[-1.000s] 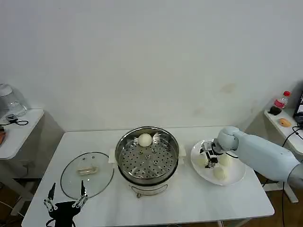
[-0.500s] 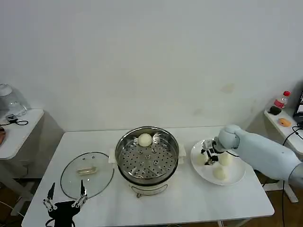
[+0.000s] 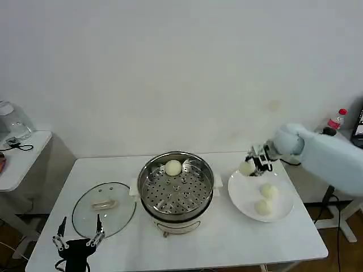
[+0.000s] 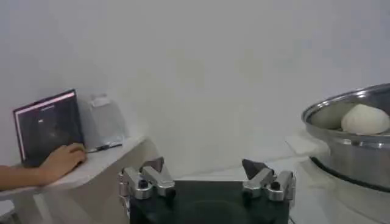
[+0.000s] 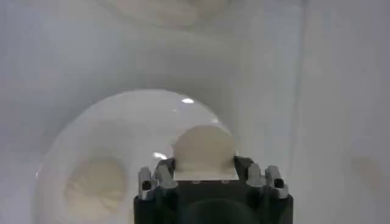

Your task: Take steamed baozi put them in steamer then cover it.

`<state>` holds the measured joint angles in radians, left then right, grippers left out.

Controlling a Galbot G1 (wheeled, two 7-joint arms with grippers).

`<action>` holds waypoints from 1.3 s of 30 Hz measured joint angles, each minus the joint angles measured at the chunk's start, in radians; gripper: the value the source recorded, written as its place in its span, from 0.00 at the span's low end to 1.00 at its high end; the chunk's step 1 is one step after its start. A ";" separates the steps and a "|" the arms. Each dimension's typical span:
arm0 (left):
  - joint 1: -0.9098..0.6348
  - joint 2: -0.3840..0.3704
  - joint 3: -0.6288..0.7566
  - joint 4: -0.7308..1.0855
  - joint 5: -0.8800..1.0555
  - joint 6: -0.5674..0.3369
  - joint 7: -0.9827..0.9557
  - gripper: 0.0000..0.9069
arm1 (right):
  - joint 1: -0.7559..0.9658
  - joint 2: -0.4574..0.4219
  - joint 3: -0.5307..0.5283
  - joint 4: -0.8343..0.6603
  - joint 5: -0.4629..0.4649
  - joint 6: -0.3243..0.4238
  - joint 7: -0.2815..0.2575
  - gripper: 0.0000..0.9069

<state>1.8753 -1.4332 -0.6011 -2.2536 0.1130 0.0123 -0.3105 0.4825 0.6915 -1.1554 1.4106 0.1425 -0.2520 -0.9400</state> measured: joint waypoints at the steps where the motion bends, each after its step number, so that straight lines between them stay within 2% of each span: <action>1: -0.002 0.001 0.000 0.000 0.000 0.001 0.000 1.00 | 0.027 0.004 -0.012 0.015 0.018 -0.007 0.001 0.74; 11: -0.021 0.003 -0.004 0.006 -0.001 0.009 0.000 1.00 | 0.175 0.130 -0.087 0.124 0.217 -0.107 0.048 0.74; 22: -0.040 0.002 -0.024 -0.012 -0.012 0.020 0.001 1.00 | 0.164 0.388 -0.127 0.073 0.403 -0.229 0.119 0.76; 29: -0.047 -0.001 -0.043 -0.024 -0.019 0.022 0.002 1.00 | 0.114 0.517 -0.148 -0.003 0.441 -0.275 0.125 0.76; 39: -0.051 -0.002 -0.048 -0.035 -0.020 0.023 0.002 1.00 | 0.036 0.608 -0.149 -0.083 0.449 -0.304 0.133 0.76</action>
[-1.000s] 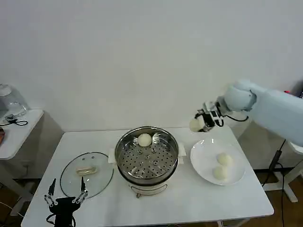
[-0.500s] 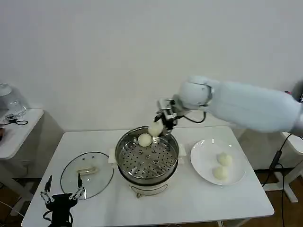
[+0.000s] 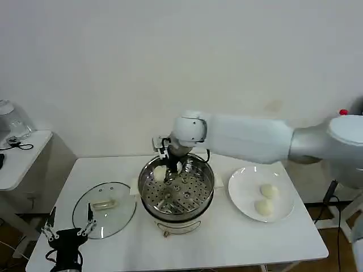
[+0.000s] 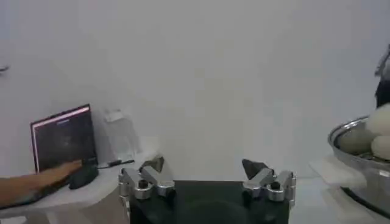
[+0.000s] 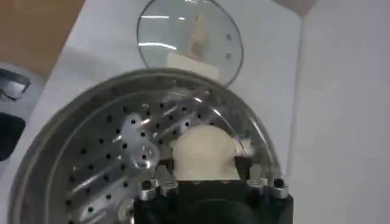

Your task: Take steamed baozi put them in steamer then cover it.

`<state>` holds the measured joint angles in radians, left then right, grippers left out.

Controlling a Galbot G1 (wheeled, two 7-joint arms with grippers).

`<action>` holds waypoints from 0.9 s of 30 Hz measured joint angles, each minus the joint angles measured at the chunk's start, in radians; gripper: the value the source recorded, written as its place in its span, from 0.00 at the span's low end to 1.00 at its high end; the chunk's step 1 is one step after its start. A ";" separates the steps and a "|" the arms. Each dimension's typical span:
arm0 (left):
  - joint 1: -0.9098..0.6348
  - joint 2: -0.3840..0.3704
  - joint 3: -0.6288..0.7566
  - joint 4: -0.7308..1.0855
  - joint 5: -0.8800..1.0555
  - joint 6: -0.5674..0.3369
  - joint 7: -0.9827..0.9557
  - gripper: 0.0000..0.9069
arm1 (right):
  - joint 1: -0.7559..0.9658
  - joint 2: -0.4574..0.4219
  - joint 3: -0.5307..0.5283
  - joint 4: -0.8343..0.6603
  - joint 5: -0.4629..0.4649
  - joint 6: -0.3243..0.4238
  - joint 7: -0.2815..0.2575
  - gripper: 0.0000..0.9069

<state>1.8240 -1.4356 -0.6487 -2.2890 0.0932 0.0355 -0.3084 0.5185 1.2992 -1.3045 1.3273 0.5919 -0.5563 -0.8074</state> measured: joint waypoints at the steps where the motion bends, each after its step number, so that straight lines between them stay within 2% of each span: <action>1: -0.001 0.000 0.000 0.000 0.000 0.000 0.000 1.00 | -0.004 0.007 -0.002 -0.006 -0.001 0.000 0.000 0.76; 7: 0.001 -0.002 -0.003 -0.005 -0.001 0.000 0.000 1.00 | -0.036 0.042 -0.002 -0.040 -0.005 -0.004 0.005 0.76; 8: 0.002 -0.003 -0.003 -0.005 -0.002 0.000 0.000 1.00 | -0.041 0.048 -0.002 -0.045 -0.007 -0.004 0.006 1.00; 19: 0.008 -0.005 -0.004 -0.013 -0.006 0.000 0.000 1.00 | -0.032 0.043 -0.003 -0.038 -0.018 -0.003 0.003 1.00; 23: 0.001 -0.005 0.001 -0.011 -0.009 0.000 0.000 1.00 | 0.015 0.000 -0.006 0.011 -0.007 0.000 -0.006 1.00; 27: -0.007 0.000 0.007 -0.006 -0.012 0.004 0.002 1.00 | 0.080 -0.089 -0.015 0.089 -0.010 0.009 -0.021 1.00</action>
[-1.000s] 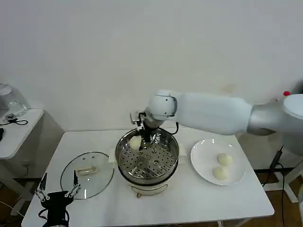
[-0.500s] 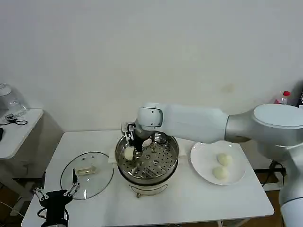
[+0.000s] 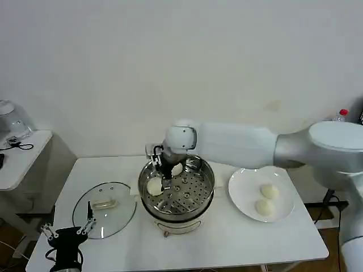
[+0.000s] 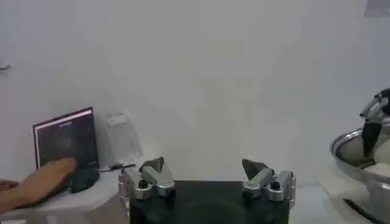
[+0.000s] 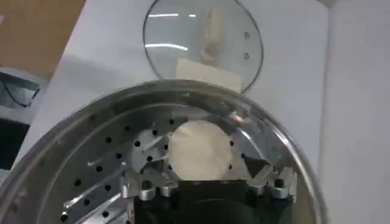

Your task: Take steamed baozi put them in steamer then cover it.

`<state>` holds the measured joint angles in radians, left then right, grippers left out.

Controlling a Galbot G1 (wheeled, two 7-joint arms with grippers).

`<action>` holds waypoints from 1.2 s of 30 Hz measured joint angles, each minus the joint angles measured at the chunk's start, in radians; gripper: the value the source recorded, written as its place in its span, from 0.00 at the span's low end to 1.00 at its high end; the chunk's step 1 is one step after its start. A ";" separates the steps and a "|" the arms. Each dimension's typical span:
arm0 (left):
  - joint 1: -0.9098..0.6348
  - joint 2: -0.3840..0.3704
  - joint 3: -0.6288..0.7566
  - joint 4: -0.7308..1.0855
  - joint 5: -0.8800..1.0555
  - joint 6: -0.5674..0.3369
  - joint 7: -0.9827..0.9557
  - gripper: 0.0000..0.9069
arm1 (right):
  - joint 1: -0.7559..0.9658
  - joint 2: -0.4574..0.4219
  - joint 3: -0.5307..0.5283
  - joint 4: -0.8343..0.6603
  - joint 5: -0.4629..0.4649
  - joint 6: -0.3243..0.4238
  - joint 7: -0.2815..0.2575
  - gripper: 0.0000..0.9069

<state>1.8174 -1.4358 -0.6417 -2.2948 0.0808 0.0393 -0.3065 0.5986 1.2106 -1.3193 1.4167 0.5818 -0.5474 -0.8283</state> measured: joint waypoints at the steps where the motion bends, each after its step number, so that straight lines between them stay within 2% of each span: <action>1: -0.002 0.002 0.002 0.000 -0.001 0.002 0.001 1.00 | 0.016 -0.027 -0.003 0.020 -0.006 0.004 -0.004 1.00; 5: -0.012 0.010 0.011 0.003 -0.004 0.012 0.004 1.00 | 0.069 -0.150 -0.021 0.094 -0.053 0.041 -0.045 1.00; 14: -0.017 0.011 0.030 0.019 0.002 0.015 0.006 1.00 | 0.109 -0.444 -0.030 0.187 -0.235 0.177 -0.154 1.00; 22: -0.012 0.000 0.035 0.020 0.015 0.014 0.005 1.00 | 0.044 -0.645 0.002 0.235 -0.402 0.266 -0.190 1.00; 28: -0.013 -0.002 0.037 0.024 0.023 0.015 0.005 1.00 | -0.087 -0.744 0.079 0.239 -0.499 0.306 -0.196 1.00; 36: -0.005 -0.003 0.035 0.028 0.029 0.015 0.004 1.00 | -0.328 -0.792 0.240 0.218 -0.595 0.329 -0.191 1.00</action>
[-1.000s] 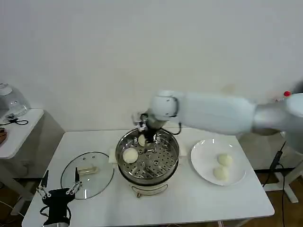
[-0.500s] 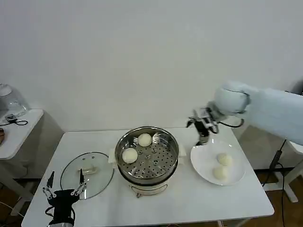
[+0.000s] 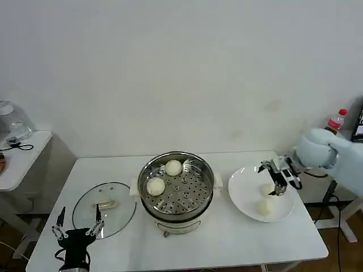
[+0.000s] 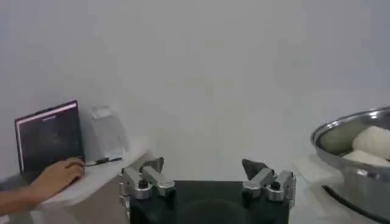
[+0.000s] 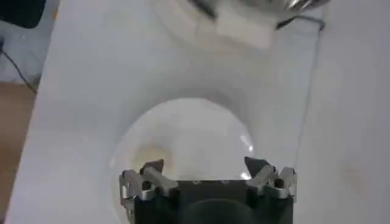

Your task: Take steamed baozi put them in steamer then cover it.

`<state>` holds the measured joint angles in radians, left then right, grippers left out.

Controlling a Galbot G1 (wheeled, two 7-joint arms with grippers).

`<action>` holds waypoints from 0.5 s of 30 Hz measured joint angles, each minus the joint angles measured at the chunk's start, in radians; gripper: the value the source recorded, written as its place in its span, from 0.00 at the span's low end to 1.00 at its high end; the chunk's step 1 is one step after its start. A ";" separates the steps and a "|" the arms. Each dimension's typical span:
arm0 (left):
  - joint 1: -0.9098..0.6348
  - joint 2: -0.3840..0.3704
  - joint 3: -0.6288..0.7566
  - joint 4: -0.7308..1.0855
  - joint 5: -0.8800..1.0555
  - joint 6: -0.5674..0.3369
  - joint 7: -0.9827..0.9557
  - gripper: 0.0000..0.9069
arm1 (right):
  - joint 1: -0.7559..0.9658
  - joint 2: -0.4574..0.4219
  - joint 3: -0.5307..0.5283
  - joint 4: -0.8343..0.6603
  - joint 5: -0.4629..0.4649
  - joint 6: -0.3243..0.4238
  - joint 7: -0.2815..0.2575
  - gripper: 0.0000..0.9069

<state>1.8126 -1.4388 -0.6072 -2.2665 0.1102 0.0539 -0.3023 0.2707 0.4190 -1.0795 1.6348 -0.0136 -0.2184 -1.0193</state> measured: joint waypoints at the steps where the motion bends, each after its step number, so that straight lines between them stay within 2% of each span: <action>1: 0.001 0.000 0.000 0.000 0.000 0.000 0.000 1.00 | -0.033 -0.003 0.021 -0.003 -0.010 0.004 -0.001 1.00; 8: 0.004 0.000 -0.004 0.004 0.003 0.000 0.000 1.00 | -0.214 -0.005 0.138 -0.045 -0.060 0.020 -0.002 1.00; 15: 0.007 -0.001 -0.011 0.012 0.001 -0.002 -0.001 1.00 | -0.312 0.027 0.216 -0.119 -0.086 0.030 0.005 1.00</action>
<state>1.8195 -1.4394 -0.6186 -2.2548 0.1112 0.0522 -0.3029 -0.0412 0.4459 -0.8632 1.5156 -0.0998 -0.1883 -1.0147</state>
